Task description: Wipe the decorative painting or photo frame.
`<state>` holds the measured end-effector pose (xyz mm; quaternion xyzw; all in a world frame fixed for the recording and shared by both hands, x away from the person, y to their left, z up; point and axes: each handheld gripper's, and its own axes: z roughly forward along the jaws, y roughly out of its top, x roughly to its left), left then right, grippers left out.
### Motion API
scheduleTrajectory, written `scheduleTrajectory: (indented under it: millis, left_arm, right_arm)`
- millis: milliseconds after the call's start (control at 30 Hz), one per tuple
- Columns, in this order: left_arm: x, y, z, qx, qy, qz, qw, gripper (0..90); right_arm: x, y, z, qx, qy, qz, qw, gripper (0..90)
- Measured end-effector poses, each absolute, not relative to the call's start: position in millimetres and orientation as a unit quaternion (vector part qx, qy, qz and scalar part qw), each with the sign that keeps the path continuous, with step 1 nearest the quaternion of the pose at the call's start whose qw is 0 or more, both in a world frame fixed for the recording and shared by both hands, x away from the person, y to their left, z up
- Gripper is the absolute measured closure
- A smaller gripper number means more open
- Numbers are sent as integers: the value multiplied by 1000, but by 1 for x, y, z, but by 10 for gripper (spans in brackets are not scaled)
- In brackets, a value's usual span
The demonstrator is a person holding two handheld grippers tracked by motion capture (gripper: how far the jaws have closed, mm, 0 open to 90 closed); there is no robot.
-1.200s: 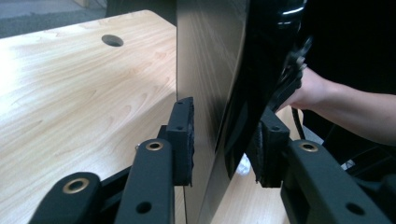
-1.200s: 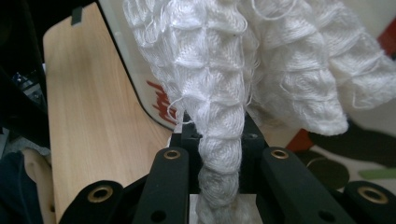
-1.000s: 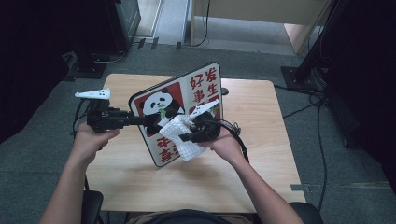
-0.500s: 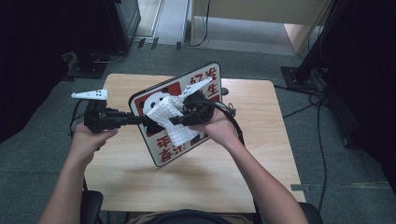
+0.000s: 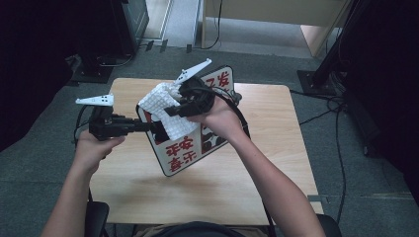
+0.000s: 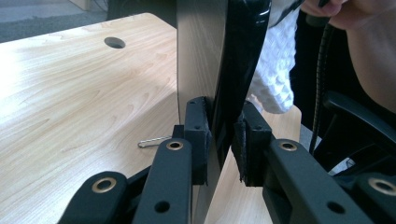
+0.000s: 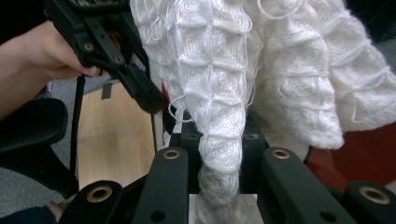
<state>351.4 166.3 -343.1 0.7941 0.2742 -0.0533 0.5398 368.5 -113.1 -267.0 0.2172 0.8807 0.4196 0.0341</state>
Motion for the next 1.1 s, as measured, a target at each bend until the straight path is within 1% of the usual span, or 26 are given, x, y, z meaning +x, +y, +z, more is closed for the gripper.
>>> scheduleTrajectory:
  millis: [233,1100]
  left_arm:
    - [351,167,-343,795,274,-53,539,774]
    - [352,167,-343,796,273,-51,538,775]
  right_arm:
    - [370,-103,-272,215,887,408,31,777]
    - [370,-112,-307,226,887,404,6,777]
